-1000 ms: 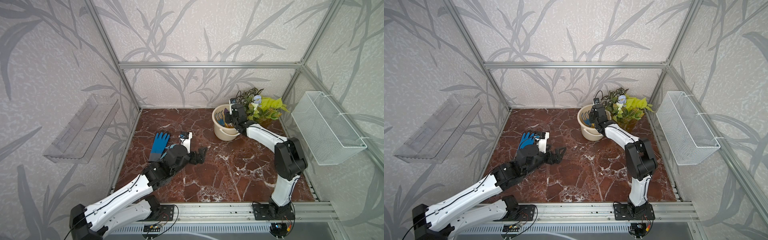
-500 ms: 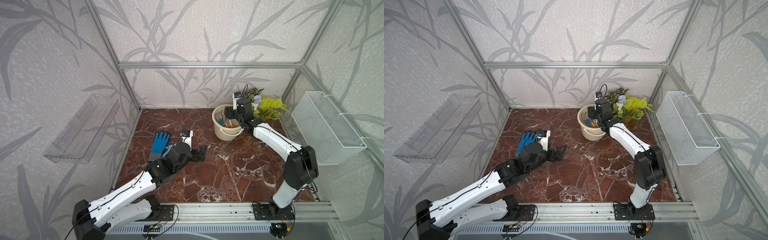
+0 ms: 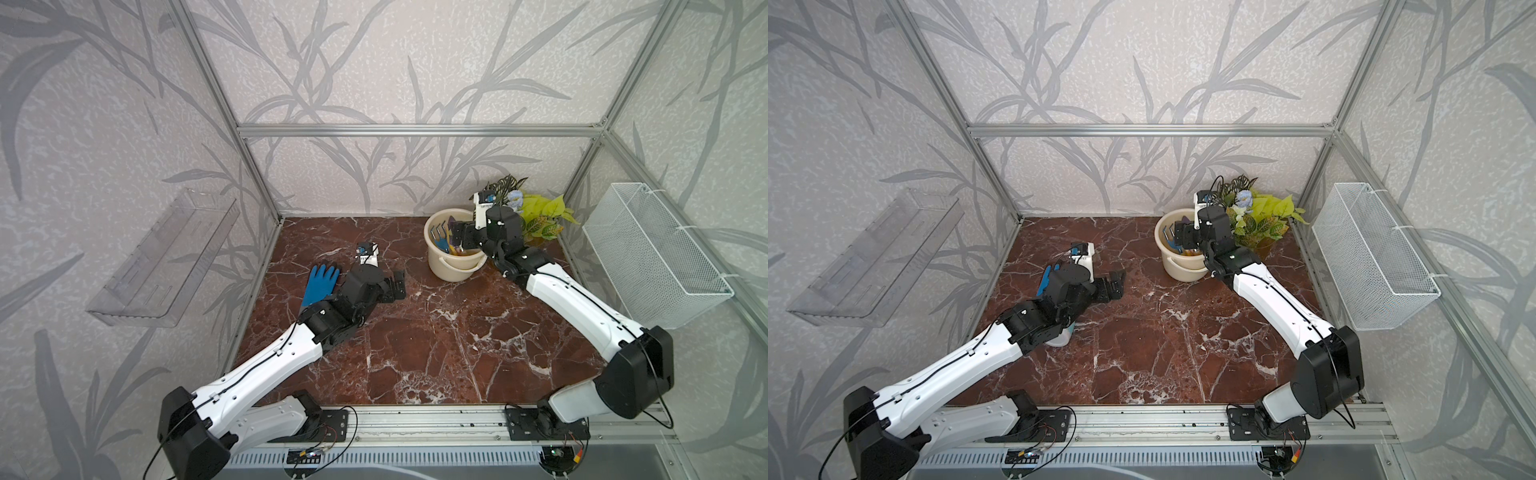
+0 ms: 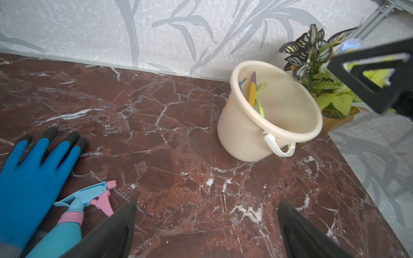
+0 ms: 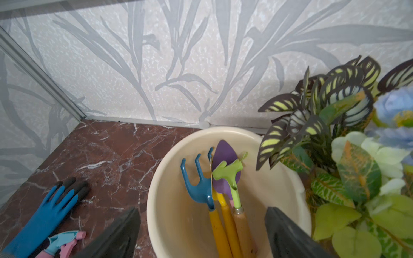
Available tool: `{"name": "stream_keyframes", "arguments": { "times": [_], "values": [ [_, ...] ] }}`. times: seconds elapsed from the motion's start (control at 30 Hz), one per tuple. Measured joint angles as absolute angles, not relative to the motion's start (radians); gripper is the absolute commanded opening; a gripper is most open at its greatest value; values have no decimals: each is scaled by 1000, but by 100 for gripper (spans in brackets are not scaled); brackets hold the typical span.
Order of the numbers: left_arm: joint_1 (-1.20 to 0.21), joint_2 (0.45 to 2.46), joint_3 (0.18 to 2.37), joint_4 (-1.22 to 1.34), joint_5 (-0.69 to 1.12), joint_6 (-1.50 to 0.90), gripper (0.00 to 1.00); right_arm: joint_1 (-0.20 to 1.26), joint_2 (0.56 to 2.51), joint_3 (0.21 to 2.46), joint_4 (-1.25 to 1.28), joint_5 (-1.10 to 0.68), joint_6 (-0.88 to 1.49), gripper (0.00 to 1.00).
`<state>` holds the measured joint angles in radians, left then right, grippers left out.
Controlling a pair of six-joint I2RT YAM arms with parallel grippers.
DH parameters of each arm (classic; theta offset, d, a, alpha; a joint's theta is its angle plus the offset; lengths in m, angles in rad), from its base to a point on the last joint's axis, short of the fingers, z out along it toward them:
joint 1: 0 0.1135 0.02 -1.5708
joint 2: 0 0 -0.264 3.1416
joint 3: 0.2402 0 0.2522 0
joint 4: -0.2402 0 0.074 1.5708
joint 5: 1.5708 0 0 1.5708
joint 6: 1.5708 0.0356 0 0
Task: Organize the gardening tools
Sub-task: Pick up the gardening tool from the center of the board.
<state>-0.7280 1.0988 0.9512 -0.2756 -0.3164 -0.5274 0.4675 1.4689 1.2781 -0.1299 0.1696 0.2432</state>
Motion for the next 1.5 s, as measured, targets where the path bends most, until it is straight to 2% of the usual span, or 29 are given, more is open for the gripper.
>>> {"name": "stream_keyframes", "arguments": {
  "times": [0.33,0.6,0.83,1.13,1.27,1.33,1.5],
  "values": [
    [-638,1120,955,-276,-320,-509,100,472,1296,1116,-175,147,281,93],
    [-559,1119,949,-294,-346,-527,100,479,1232,1045,-203,120,313,93],
    [-464,1105,913,-402,-364,-603,93,509,1189,1015,-245,75,350,92],
    [-341,1179,922,-589,-364,-669,93,584,1086,931,-292,51,410,92],
    [-279,1263,929,-638,-324,-668,86,596,1035,861,-299,50,434,93],
    [-249,1307,933,-656,-295,-665,74,596,1007,826,-299,50,448,93],
    [-212,1413,980,-706,-270,-653,71,598,959,768,-295,36,477,93]
  ]
}}
